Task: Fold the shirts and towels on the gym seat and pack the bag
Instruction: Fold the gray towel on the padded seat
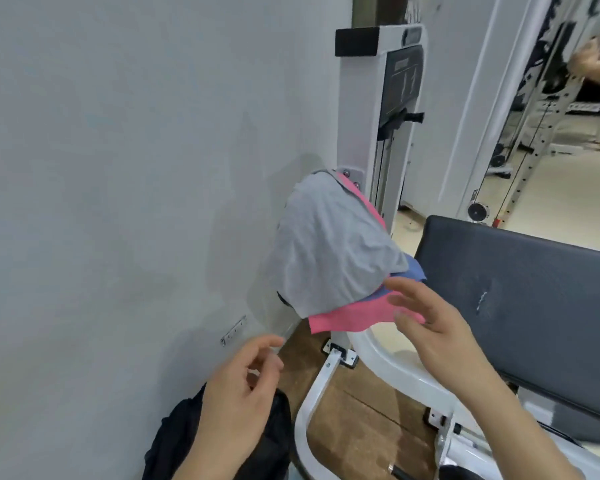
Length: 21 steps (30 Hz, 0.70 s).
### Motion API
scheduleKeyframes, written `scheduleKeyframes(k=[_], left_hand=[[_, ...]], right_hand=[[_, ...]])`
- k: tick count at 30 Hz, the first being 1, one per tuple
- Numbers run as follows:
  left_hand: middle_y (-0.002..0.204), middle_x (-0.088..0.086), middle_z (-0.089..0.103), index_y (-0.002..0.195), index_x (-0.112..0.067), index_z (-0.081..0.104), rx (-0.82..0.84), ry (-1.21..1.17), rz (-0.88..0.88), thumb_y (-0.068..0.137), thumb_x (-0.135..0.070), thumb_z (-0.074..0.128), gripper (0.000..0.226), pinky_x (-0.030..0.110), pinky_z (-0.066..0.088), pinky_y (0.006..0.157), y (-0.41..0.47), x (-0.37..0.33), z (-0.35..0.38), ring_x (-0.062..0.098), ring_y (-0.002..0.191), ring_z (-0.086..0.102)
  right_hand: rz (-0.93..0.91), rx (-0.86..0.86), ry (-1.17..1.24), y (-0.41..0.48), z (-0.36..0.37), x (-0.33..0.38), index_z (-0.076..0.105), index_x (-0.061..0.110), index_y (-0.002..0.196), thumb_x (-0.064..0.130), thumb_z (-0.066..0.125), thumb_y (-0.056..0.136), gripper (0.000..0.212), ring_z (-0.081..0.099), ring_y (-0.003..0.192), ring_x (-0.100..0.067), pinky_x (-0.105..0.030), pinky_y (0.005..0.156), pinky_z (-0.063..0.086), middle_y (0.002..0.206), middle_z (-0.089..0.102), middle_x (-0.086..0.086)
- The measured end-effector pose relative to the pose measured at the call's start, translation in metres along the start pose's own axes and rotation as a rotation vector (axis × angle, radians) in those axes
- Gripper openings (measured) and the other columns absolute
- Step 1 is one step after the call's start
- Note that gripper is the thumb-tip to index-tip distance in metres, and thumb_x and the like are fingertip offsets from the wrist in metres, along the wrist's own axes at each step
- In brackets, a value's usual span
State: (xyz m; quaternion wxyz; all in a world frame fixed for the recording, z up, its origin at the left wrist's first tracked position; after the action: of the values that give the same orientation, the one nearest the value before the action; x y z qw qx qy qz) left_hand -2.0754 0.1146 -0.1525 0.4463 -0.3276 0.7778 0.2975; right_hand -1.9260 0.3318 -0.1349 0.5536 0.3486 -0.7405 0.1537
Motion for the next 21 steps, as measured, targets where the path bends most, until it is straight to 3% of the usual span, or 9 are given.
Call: scheduleKeyframes(k=[2, 5, 9, 13, 16, 17, 19, 20, 21], left_hand=[[0.086, -0.023, 0.066, 0.091, -0.051, 0.064, 0.032, 0.08, 0.058, 0.09, -0.015, 0.06, 0.036, 0.019, 0.049, 0.07, 0.014, -0.019, 0.028, 0.009, 0.079, 0.062], [0.088, -0.022, 0.066, 0.083, -0.039, 0.071, 0.071, 0.17, 0.128, 0.09, -0.011, 0.061, 0.031, 0.014, 0.045, 0.067, 0.035, -0.044, 0.077, 0.005, 0.083, 0.061], [0.096, -0.021, 0.064, 0.097, -0.029, 0.073, 0.151, 0.275, 0.199, 0.092, -0.012, 0.057, 0.024, 0.002, 0.037, 0.075, 0.058, -0.072, 0.145, -0.009, 0.093, 0.055], [0.101, -0.02, 0.06, 0.106, -0.028, 0.071, 0.232, 0.454, 0.261, 0.092, -0.016, 0.055, 0.025, 0.003, 0.031, 0.084, 0.081, -0.079, 0.184, -0.001, 0.099, 0.052], [0.107, -0.012, 0.064, 0.107, -0.024, 0.072, 0.231, 0.555, 0.322, 0.092, -0.015, 0.054, 0.025, 0.006, 0.032, 0.088, 0.1, -0.084, 0.192, 0.007, 0.106, 0.053], [0.11, -0.009, 0.065, 0.108, -0.022, 0.072, 0.226, 0.583, 0.333, 0.093, -0.014, 0.053, 0.025, 0.011, 0.035, 0.09, 0.108, -0.086, 0.192, 0.01, 0.108, 0.053], [0.113, -0.006, 0.065, 0.109, -0.018, 0.071, 0.219, 0.646, 0.343, 0.091, -0.015, 0.049, 0.029, 0.019, 0.037, 0.093, 0.129, -0.089, 0.188, 0.014, 0.109, 0.055], [0.112, -0.004, 0.066, 0.107, -0.016, 0.072, 0.207, 0.669, 0.357, 0.089, -0.016, 0.046, 0.031, 0.022, 0.039, 0.093, 0.141, -0.092, 0.186, 0.017, 0.108, 0.056], [0.11, -0.003, 0.067, 0.105, -0.015, 0.072, 0.19, 0.688, 0.374, 0.085, -0.018, 0.045, 0.034, 0.025, 0.041, 0.093, 0.153, -0.094, 0.182, 0.02, 0.106, 0.058]], right_hand=[[-0.022, 0.016, 0.006, 0.011, -0.025, -0.001, 0.058, 0.038, 0.123, 0.005, 0.053, 0.094, 0.044, 0.052, 0.113, 0.011, -0.01, 0.08, 0.047, 0.117, 0.062, 0.018], [-0.053, 0.046, 0.029, 0.031, -0.062, -0.008, 0.056, 0.043, 0.124, 0.009, 0.053, 0.094, 0.045, 0.054, 0.116, 0.005, -0.025, 0.092, 0.049, 0.122, 0.06, 0.022], [-0.04, 0.124, 0.008, 0.059, -0.1, -0.027, 0.053, 0.051, 0.113, 0.012, 0.055, 0.095, 0.043, 0.054, 0.109, 0.009, -0.026, 0.091, 0.047, 0.117, 0.056, 0.034], [0.033, 0.282, -0.139, 0.088, -0.107, -0.061, 0.054, 0.045, 0.126, 0.012, 0.053, 0.094, 0.046, 0.053, 0.119, -0.006, -0.031, 0.101, 0.044, 0.129, 0.056, 0.021], [0.06, 0.413, -0.299, 0.103, -0.097, -0.081, 0.048, 0.037, 0.137, 0.015, 0.051, 0.094, 0.049, 0.058, 0.112, -0.003, -0.021, 0.094, 0.044, 0.131, 0.059, 0.01], [0.059, 0.449, -0.341, 0.107, -0.093, -0.085, 0.043, 0.034, 0.142, 0.016, 0.049, 0.094, 0.052, 0.062, 0.094, 0.005, -0.014, 0.083, 0.047, 0.122, 0.065, 0.005], [0.041, 0.48, -0.373, 0.118, -0.086, -0.086, 0.038, 0.033, 0.145, 0.016, 0.048, 0.095, 0.054, 0.055, 0.057, 0.01, -0.008, 0.058, 0.042, 0.11, 0.068, 0.002], [0.022, 0.472, -0.371, 0.124, -0.083, -0.083, 0.037, 0.032, 0.146, 0.016, 0.048, 0.095, 0.055, 0.053, 0.058, 0.011, -0.008, 0.058, 0.039, 0.119, 0.065, 0.003], [-0.01, 0.452, -0.363, 0.132, -0.082, -0.078, 0.036, 0.031, 0.147, 0.015, 0.049, 0.095, 0.055, 0.054, 0.072, 0.012, -0.008, 0.066, 0.039, 0.131, 0.059, 0.004]])
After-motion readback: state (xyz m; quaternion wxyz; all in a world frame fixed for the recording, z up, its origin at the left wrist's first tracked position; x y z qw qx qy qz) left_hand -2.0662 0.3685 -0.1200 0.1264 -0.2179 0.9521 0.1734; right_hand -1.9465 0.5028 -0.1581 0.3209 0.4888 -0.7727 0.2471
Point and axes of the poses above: each hand's wrist, its own y-axis towards the middle knuckle, its own z-axis out of the palm, x = y × z, the point moved 8 cm from there along y, towards the middle knuckle
